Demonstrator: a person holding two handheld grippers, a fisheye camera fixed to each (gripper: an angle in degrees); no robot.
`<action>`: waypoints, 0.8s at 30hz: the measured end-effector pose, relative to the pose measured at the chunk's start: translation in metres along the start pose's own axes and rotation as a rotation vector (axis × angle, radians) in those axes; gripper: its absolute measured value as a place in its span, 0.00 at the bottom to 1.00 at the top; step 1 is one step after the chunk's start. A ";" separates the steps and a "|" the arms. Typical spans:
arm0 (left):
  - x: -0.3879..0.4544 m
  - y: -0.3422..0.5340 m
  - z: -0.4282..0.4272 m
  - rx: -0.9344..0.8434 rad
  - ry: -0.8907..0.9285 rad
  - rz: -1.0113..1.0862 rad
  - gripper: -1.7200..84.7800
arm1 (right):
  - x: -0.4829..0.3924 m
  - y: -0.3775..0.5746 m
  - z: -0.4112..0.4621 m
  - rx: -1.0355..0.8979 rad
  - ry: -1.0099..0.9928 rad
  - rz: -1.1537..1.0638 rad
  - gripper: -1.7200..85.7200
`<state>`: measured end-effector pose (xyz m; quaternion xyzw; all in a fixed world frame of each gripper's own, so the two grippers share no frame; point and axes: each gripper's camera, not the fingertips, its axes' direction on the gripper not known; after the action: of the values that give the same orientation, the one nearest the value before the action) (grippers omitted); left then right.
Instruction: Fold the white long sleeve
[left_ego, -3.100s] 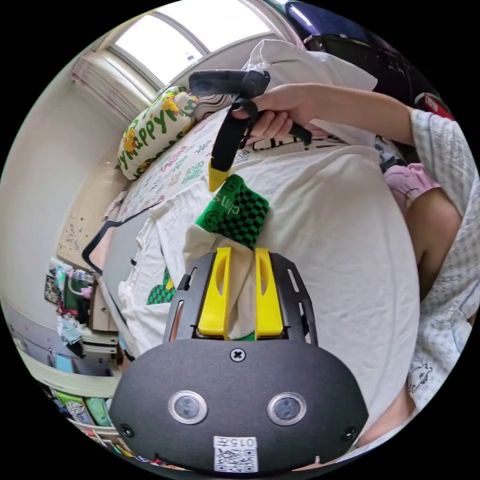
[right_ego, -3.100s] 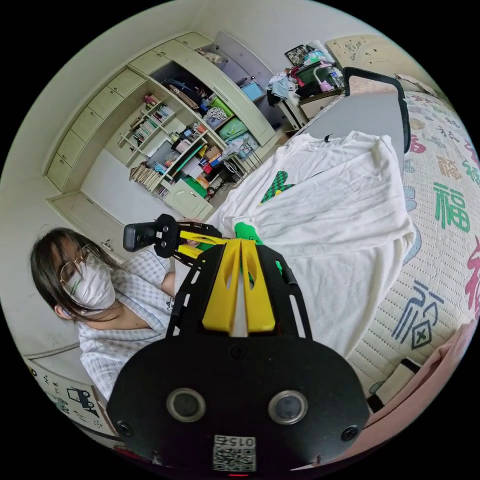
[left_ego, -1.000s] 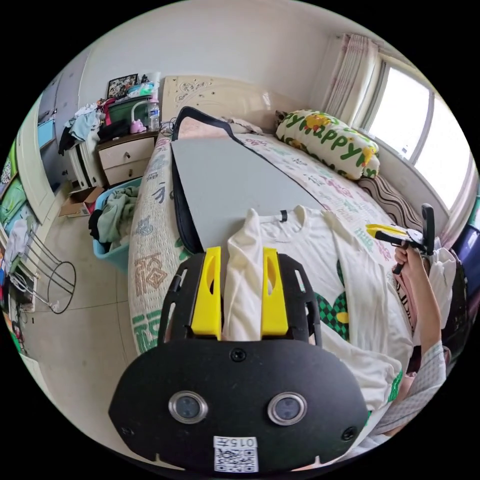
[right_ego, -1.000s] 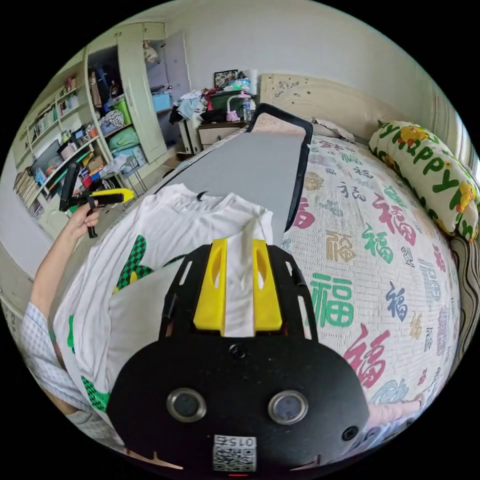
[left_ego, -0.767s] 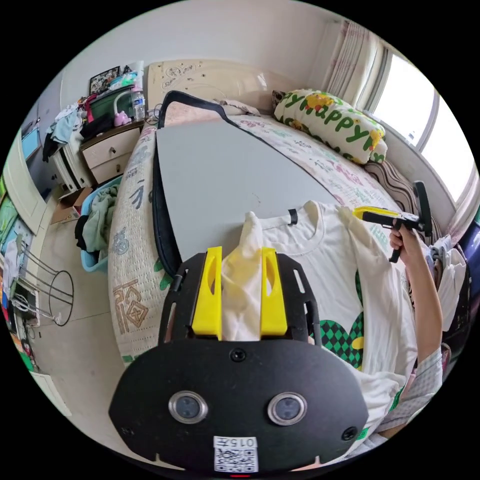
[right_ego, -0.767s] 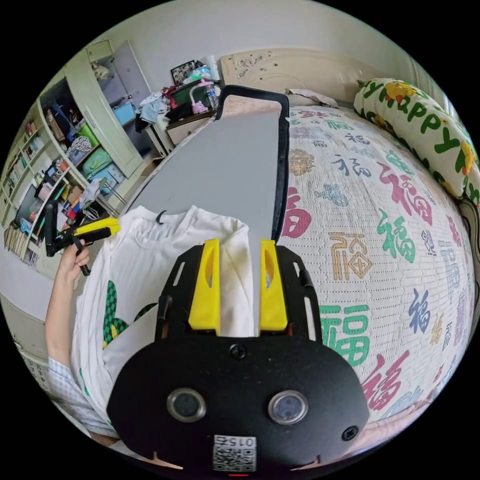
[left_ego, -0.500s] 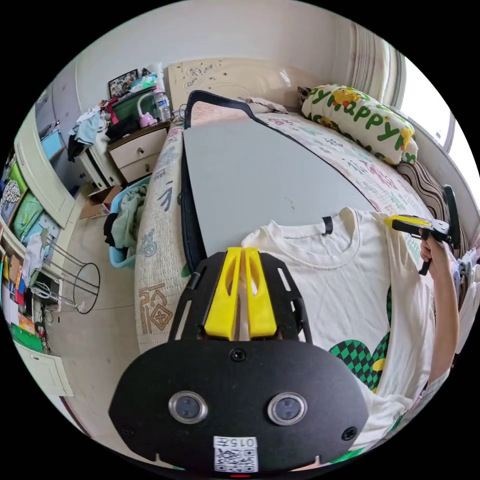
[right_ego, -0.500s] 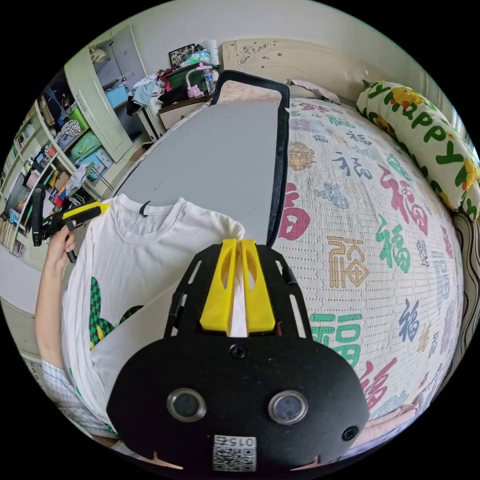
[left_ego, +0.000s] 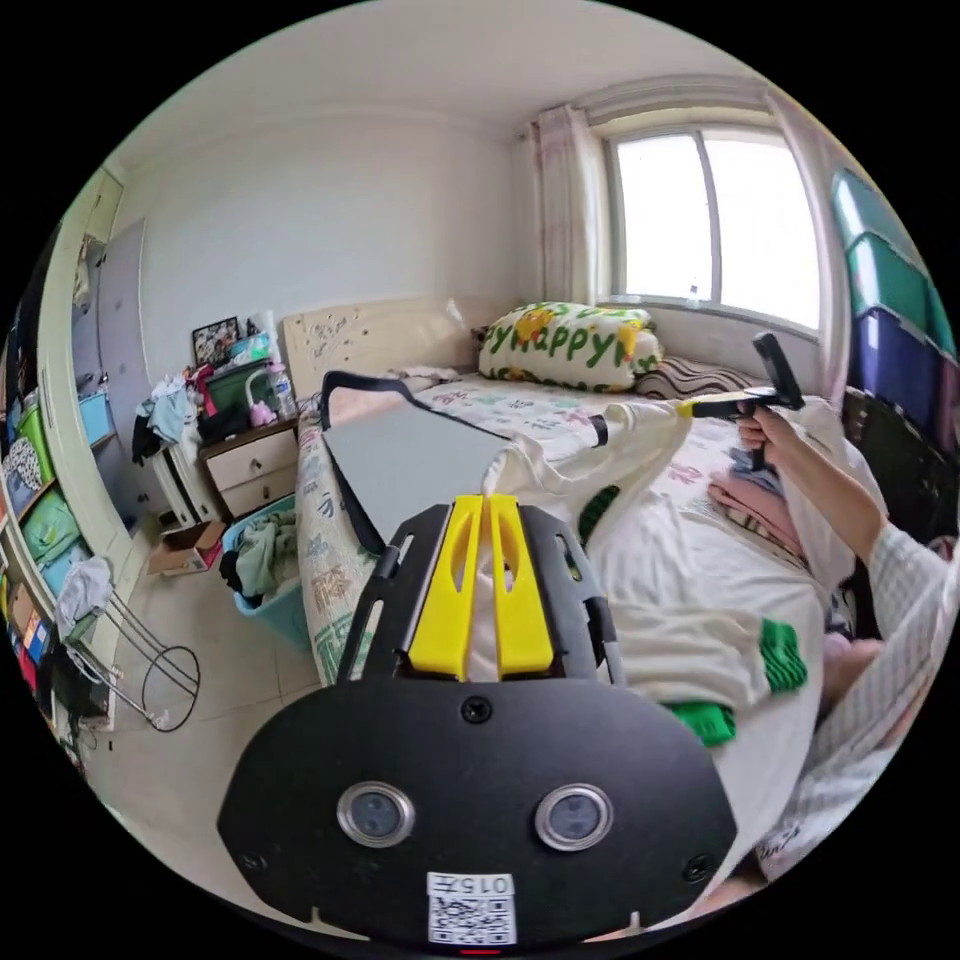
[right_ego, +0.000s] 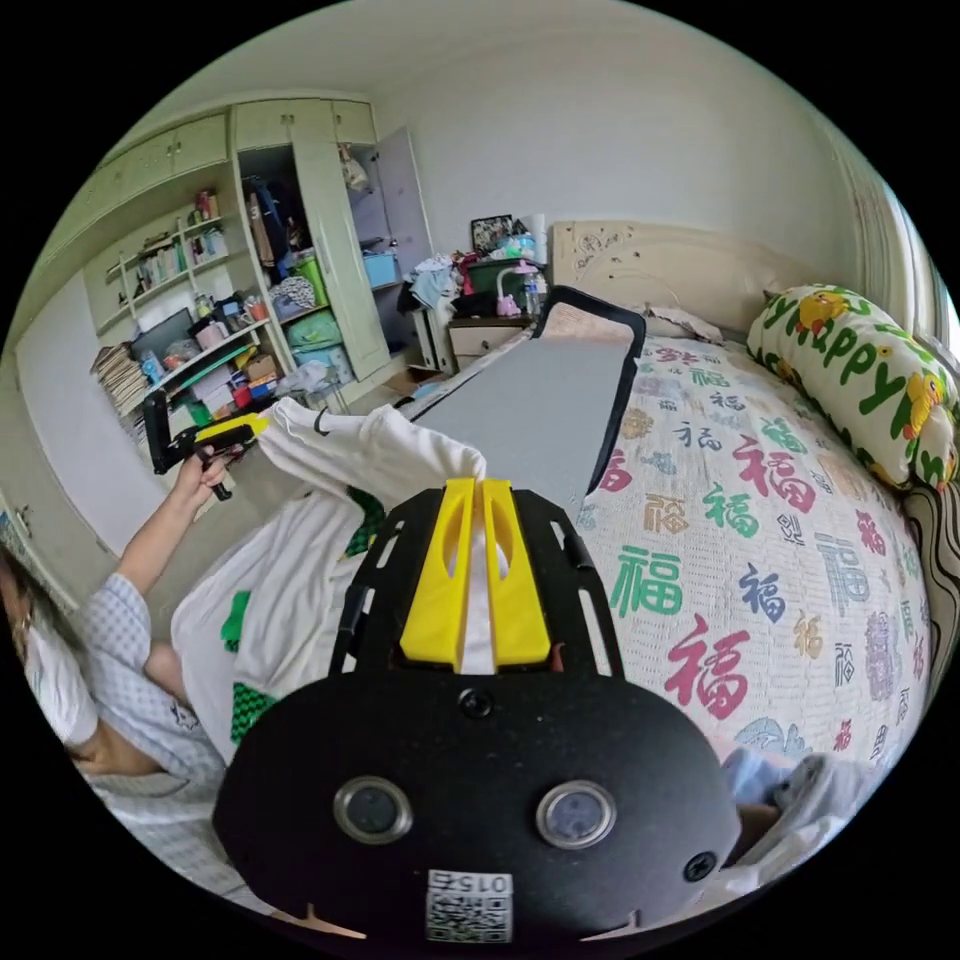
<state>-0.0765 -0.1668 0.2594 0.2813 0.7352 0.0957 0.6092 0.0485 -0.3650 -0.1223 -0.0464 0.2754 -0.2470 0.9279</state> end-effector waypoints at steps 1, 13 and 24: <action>0.024 0.022 -0.036 0.016 0.025 0.049 0.02 | -0.019 0.026 -0.030 0.023 -0.038 -0.036 0.01; 0.187 0.199 -0.168 -0.035 0.201 0.411 0.03 | -0.102 0.297 -0.139 -0.051 -0.215 0.011 0.02; 0.206 0.234 -0.143 -0.326 0.287 0.520 0.03 | -0.114 0.343 -0.170 -0.140 -0.273 0.001 0.03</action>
<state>-0.1630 0.1641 0.2334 0.3420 0.6922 0.4026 0.4918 0.0227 -0.0017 -0.2865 -0.1443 0.1631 -0.2182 0.9513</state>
